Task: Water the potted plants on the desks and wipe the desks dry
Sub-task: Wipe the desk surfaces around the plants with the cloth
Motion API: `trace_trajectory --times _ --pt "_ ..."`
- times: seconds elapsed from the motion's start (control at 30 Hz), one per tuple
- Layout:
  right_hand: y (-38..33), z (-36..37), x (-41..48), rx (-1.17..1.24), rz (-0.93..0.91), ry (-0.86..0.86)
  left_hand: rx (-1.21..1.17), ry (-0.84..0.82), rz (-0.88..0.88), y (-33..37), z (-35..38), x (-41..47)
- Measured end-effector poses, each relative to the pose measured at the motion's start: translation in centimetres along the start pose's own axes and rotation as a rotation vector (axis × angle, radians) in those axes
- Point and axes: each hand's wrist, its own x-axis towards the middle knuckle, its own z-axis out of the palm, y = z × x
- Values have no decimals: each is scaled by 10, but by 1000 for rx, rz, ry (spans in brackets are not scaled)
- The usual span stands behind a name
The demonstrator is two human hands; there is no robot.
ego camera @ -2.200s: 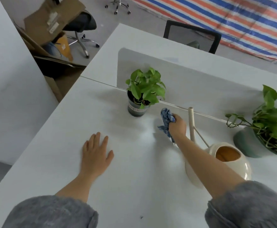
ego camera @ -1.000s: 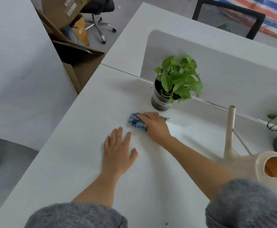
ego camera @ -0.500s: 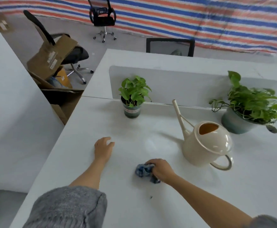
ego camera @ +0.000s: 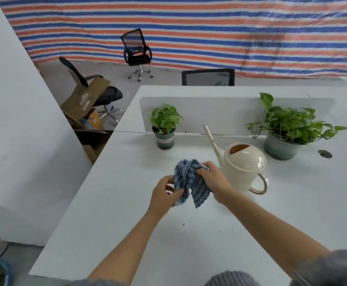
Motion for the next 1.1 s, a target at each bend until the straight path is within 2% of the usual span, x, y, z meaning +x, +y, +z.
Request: trace_trajectory --times 0.07,0.2,0.3,0.43,0.5,0.6,0.67,0.9,1.1 --pt "-5 -7 -4 41 -14 -29 -27 83 15 5 -5 -3" --pt "-11 -28 -12 77 -39 -126 -218 246 -70 23 -28 -8" --pt "-8 -44 -17 23 -119 -160 -300 298 -100 39 -46 -5" --pt "-3 -50 -25 -130 -179 -200 -277 239 -40 67 -56 -10" --pt "0 -48 -27 -106 -162 -254 -238 197 13 80 -55 -13" --pt "6 -44 -33 14 -99 -424 -200 130 77 98 -53 -18" --pt "9 -38 -36 0 -94 -482 -159 85 123 108 -52 -19" --pt "7 -21 -35 -118 -231 -298 -88 39 170 125 -52 -25" --pt "-12 -43 -29 162 -386 -105 155 6 114 115 -67 -27"
